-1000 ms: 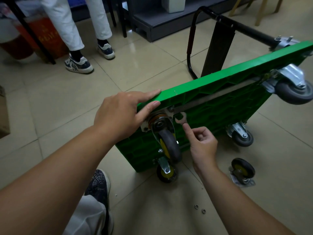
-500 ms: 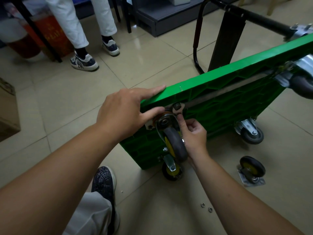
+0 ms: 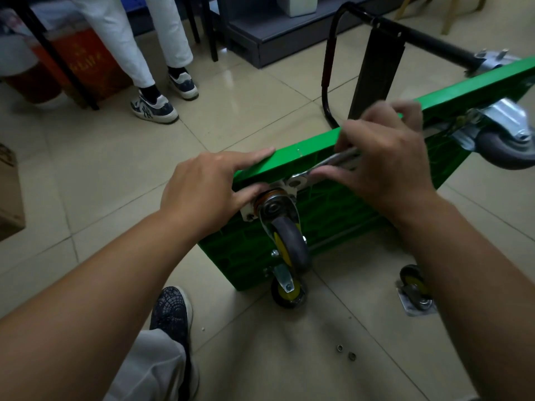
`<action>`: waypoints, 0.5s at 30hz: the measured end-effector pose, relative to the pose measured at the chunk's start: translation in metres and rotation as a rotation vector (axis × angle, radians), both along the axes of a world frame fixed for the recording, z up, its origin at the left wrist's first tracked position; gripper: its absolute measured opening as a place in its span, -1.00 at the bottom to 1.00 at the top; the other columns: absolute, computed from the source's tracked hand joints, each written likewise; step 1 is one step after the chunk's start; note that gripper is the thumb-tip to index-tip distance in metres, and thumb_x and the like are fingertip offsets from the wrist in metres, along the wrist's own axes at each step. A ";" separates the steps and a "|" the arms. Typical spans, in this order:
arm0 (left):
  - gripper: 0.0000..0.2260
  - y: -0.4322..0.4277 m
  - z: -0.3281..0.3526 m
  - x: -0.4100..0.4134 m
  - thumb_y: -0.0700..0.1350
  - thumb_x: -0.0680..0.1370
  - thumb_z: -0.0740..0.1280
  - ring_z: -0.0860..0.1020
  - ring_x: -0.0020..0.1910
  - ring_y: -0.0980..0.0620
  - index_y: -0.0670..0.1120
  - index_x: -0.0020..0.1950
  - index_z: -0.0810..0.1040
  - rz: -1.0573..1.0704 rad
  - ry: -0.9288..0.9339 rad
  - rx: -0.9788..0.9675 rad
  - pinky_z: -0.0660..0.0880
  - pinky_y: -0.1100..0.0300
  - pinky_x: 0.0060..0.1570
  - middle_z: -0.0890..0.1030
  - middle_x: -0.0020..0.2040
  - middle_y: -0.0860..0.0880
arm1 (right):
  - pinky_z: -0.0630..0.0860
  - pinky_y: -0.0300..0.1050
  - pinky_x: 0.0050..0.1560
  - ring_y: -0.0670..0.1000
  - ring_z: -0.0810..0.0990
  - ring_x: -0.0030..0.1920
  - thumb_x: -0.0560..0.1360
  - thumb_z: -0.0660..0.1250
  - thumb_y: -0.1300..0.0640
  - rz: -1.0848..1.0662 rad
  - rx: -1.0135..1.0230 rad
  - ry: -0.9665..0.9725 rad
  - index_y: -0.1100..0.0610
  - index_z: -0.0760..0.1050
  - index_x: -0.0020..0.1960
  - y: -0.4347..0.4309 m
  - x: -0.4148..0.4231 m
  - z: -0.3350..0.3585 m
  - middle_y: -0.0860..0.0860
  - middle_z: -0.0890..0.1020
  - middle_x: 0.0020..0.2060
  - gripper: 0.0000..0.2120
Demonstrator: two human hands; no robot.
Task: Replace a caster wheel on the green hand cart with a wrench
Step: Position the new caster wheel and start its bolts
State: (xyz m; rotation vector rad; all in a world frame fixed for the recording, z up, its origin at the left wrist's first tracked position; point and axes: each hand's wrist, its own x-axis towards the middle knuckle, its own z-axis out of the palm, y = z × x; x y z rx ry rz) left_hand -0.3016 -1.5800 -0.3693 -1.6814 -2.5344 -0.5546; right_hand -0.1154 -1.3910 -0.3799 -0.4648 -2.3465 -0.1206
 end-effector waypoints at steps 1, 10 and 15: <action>-0.47 0.000 0.000 0.000 0.22 0.52 0.42 0.63 0.02 -0.09 0.44 0.45 0.32 -0.001 0.002 -0.001 0.35 0.12 -0.17 0.68 0.23 0.08 | 0.26 0.04 0.08 0.10 0.43 -0.06 0.30 0.47 -0.29 0.032 0.105 -0.062 0.12 0.49 -0.17 -0.001 -0.003 0.015 0.09 0.63 -0.22 -0.52; -0.40 -0.002 0.001 -0.004 0.17 0.52 0.44 0.63 0.10 -0.06 0.42 0.50 0.29 -0.056 0.019 -0.022 0.37 0.14 -0.12 0.64 0.29 0.11 | 0.31 -0.03 0.06 0.04 0.43 -0.01 0.31 0.42 -0.40 -0.030 -0.166 0.087 0.08 0.50 -0.16 0.005 0.021 0.006 0.02 0.56 -0.17 -0.47; -0.41 -0.002 0.001 -0.004 0.17 0.53 0.44 0.63 0.12 -0.07 0.42 0.50 0.28 -0.051 0.030 -0.024 0.38 0.12 -0.12 0.63 0.32 0.11 | 0.51 -0.26 -0.21 -0.14 0.58 -0.28 0.33 0.54 -0.12 -0.048 -1.113 0.779 0.06 0.47 -0.19 -0.025 0.029 -0.041 0.00 0.60 -0.27 -0.67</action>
